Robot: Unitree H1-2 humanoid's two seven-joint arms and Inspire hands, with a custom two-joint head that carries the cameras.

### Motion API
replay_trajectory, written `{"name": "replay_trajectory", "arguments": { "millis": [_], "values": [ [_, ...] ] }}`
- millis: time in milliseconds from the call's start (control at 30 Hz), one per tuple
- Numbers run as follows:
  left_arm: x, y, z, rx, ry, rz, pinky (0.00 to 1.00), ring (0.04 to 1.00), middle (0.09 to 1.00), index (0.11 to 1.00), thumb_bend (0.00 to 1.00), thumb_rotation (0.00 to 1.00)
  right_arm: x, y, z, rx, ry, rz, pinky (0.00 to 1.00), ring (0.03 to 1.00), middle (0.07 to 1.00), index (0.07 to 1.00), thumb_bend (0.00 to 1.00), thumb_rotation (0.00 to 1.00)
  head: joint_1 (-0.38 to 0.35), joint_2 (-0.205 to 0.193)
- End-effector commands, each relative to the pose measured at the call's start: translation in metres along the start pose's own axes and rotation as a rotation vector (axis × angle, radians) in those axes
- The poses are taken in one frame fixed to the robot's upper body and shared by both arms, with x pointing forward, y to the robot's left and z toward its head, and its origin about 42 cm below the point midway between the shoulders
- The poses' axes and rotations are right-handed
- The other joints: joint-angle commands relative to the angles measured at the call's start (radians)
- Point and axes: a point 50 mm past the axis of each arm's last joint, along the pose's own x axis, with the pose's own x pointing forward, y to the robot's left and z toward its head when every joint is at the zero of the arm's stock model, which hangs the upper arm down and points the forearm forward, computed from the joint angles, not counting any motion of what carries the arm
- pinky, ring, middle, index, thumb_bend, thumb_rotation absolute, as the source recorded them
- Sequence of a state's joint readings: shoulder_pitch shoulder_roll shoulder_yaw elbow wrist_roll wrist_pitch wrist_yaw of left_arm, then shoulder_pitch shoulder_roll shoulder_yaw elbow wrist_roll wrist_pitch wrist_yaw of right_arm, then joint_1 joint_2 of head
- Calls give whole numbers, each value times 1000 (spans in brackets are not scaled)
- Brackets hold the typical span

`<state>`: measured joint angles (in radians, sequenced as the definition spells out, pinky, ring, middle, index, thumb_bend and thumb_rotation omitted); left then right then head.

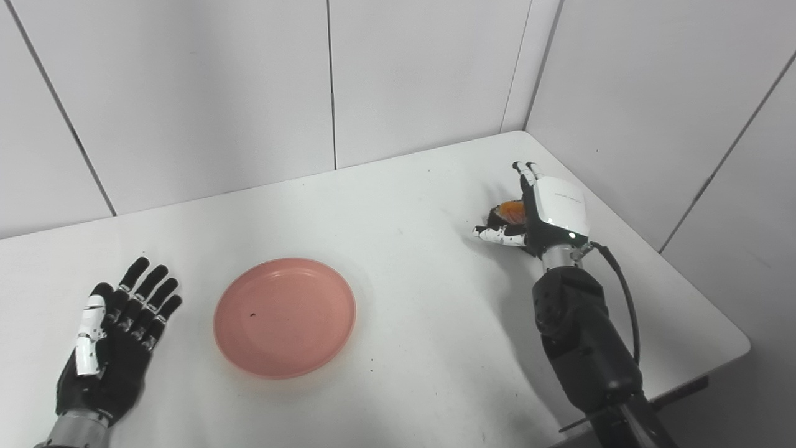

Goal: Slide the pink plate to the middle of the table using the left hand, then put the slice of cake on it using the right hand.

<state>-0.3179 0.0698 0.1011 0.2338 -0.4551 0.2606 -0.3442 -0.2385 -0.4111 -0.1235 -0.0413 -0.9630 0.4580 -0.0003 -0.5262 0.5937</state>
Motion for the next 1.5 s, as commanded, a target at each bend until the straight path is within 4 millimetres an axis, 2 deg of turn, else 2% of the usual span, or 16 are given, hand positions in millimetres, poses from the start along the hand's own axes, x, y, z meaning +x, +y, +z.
{"name": "replay_trajectory", "arguments": {
  "millis": [0, 333, 667, 1067, 1467],
  "values": [
    [-15, 15, -20, -24, 110, 61, 953, 932, 927, 920, 343, 1000, 16, -20, 6, -15, -14, -88, 543, 830, 934, 889, 885, 469, 1, 0],
    [-18, 15, -19, -20, 109, 59, 956, 934, 927, 920, 342, 1000, 34, -13, 7, -40, 4, -64, 557, 824, 925, 883, 887, 471, 5, 6],
    [-19, 14, -18, -17, 110, 50, 954, 933, 926, 917, 348, 1000, 54, -22, 10, -59, 35, -73, 543, 817, 932, 873, 889, 463, 8, 9],
    [-19, 13, -16, -8, 112, 50, 954, 930, 922, 912, 352, 1000, 66, -20, 7, -44, 70, -39, 535, 812, 914, 854, 876, 421, 14, 13],
    [-20, 12, -15, -5, 117, 43, 955, 931, 924, 913, 350, 1000, 64, -13, 3, -6, 85, 92, 586, 823, 899, 855, 884, 406, 10, 21]
  ]
}}
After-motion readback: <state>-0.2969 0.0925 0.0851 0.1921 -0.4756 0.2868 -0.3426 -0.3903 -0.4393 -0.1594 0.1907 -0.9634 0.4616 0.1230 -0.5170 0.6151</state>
